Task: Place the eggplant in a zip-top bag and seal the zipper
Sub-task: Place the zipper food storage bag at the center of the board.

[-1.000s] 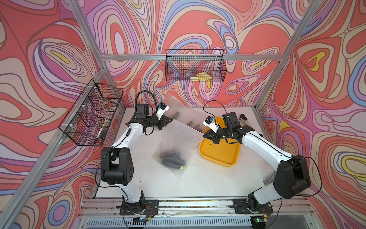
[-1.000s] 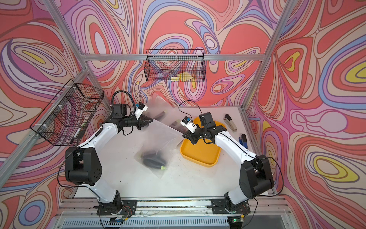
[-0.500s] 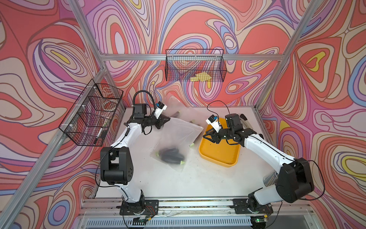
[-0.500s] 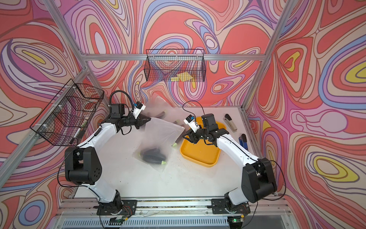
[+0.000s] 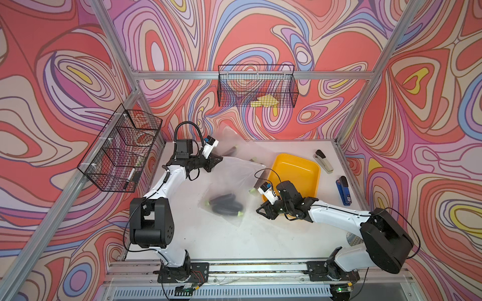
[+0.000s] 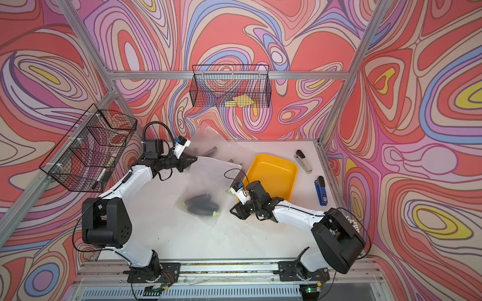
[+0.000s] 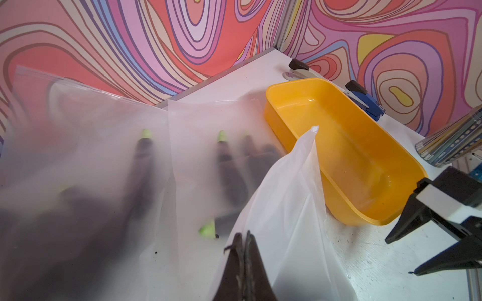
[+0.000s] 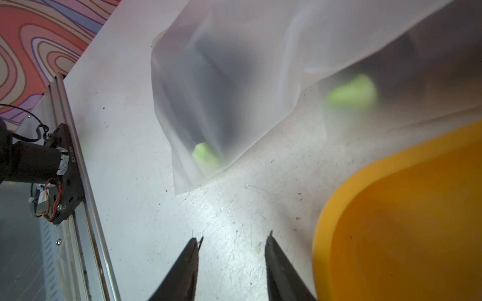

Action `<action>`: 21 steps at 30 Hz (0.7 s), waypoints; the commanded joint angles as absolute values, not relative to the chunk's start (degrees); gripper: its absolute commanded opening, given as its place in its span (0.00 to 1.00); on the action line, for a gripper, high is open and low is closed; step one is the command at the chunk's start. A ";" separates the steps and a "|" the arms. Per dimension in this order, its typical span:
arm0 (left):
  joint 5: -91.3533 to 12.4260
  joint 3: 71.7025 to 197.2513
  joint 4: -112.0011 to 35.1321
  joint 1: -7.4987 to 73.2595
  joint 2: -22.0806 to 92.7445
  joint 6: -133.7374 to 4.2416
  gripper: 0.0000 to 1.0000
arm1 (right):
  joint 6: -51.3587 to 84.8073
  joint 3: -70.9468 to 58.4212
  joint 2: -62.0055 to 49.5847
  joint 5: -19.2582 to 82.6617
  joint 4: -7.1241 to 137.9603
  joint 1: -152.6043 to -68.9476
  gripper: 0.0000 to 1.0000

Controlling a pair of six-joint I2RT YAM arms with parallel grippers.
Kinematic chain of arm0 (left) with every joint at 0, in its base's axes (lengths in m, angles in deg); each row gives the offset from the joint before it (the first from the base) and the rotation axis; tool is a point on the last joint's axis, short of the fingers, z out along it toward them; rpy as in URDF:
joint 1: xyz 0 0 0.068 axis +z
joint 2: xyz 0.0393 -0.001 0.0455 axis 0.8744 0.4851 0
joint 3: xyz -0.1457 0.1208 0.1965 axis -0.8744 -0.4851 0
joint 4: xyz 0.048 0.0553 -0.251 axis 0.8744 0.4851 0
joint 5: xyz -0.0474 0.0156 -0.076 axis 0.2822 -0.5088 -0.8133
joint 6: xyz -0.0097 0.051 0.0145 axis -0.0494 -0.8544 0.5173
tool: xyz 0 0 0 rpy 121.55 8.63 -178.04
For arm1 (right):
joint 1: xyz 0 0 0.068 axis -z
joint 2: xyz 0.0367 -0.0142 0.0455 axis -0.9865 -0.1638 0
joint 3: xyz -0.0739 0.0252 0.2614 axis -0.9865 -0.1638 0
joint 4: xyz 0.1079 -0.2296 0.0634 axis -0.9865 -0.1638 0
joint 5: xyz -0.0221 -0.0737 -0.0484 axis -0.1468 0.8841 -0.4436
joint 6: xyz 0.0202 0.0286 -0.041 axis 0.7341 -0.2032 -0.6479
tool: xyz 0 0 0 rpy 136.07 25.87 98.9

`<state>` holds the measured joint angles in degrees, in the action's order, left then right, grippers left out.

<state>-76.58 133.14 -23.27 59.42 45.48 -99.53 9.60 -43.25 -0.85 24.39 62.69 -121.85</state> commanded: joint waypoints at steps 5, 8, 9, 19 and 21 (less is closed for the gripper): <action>-74.55 130.74 -25.33 59.04 41.22 -96.28 0.00 | 25.76 -43.56 -7.08 42.81 81.33 -132.90 0.43; -74.08 131.04 -23.82 59.11 40.76 -96.67 0.00 | 29.62 -41.34 -10.75 48.49 79.58 -134.50 0.43; -74.08 131.15 -23.33 59.09 40.65 -97.02 0.00 | 30.87 -41.19 -11.20 50.71 79.46 -135.00 0.44; -75.62 131.25 -24.39 59.26 41.41 -96.33 0.00 | 34.61 -39.32 -17.32 53.29 82.91 -135.68 0.43; -75.96 131.16 -24.57 59.31 41.50 -96.34 0.00 | 34.66 -38.88 -18.25 53.31 83.49 -135.68 0.40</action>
<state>-74.37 131.22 -23.66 59.42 41.92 -97.48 33.16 -40.19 -16.96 51.62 81.42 -135.31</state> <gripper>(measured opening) 0.047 0.411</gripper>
